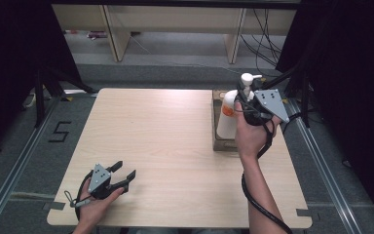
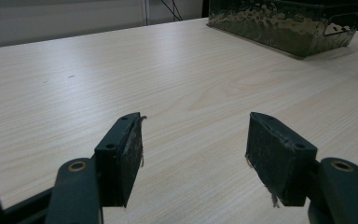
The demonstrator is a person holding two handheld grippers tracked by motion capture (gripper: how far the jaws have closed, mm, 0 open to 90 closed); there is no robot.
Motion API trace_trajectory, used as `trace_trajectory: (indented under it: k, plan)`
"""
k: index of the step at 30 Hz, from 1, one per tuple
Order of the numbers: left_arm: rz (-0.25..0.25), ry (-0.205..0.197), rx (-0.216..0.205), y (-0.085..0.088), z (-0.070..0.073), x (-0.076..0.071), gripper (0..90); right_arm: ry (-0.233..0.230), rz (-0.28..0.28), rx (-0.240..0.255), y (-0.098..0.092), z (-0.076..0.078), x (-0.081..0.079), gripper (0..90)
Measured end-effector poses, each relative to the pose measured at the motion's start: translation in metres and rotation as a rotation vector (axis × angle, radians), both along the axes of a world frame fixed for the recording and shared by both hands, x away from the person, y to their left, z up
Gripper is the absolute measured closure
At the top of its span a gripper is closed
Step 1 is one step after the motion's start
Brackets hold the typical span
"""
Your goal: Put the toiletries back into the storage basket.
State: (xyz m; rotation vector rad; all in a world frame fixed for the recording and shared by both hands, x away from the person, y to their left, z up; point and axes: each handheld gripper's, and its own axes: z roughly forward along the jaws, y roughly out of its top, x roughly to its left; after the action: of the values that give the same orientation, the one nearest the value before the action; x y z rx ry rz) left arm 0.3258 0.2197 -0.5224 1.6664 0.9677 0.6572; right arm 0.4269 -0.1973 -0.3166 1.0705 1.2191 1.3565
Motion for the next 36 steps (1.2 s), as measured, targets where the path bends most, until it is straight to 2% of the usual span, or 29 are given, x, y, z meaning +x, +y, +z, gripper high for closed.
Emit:
trace_trajectory:
  k: [4, 5, 13, 14, 20, 22, 23, 24, 29, 30, 32, 36]
  plan:
    - [0.000, -0.001, -0.001, 0.000, 0.000, 0.000, 35.6, 0.017, 0.001, 0.020, 0.002, -0.004, 0.002, 60.4]
    - [0.000, 0.000, -0.001, 0.000, 0.000, 0.000, 35.6, 0.016, -0.001, 0.007, 0.002, -0.004, 0.003, 60.4]
    - [-0.003, -0.001, 0.000, 0.000, 0.000, 0.000, 35.7, 0.023, 0.004, -0.007, 0.002, -0.007, 0.004, 60.4]
    - [-0.001, -0.001, 0.000, 0.000, 0.000, 0.000, 35.6, 0.032, 0.008, 0.015, 0.003, -0.008, 0.003, 60.4]
    - [-0.001, 0.000, 0.000, 0.000, 0.000, 0.000, 35.7, 0.026, 0.001, -0.001, 0.001, -0.011, 0.004, 60.4]
    - [-0.002, -0.001, -0.001, 0.000, 0.000, 0.000, 35.7, 0.032, 0.002, 0.014, 0.002, -0.012, 0.004, 60.4]
    - [-0.002, -0.001, -0.001, 0.000, 0.000, 0.000, 35.6, 0.026, 0.000, 0.004, 0.002, -0.013, 0.005, 60.4]
    - [-0.002, -0.001, 0.000, 0.000, 0.000, 0.000, 35.6, 0.038, 0.005, -0.002, 0.001, -0.013, 0.004, 60.4]
    - [-0.003, -0.001, 0.001, 0.000, 0.000, 0.000, 35.6, 0.052, -0.002, 0.001, 0.002, -0.019, 0.003, 60.4]
    - [-0.003, -0.001, 0.002, 0.000, 0.000, 0.000, 35.6, 0.038, -0.003, -0.010, 0.001, -0.020, 0.004, 60.4]
    - [-0.003, -0.001, 0.002, 0.000, 0.000, 0.000, 35.6, 0.063, 0.006, 0.012, 0.002, -0.024, 0.004, 60.4]
    - [-0.002, -0.001, 0.002, 0.000, 0.000, 0.000, 35.7, 0.070, -0.003, 0.008, 0.002, -0.027, 0.003, 60.4]
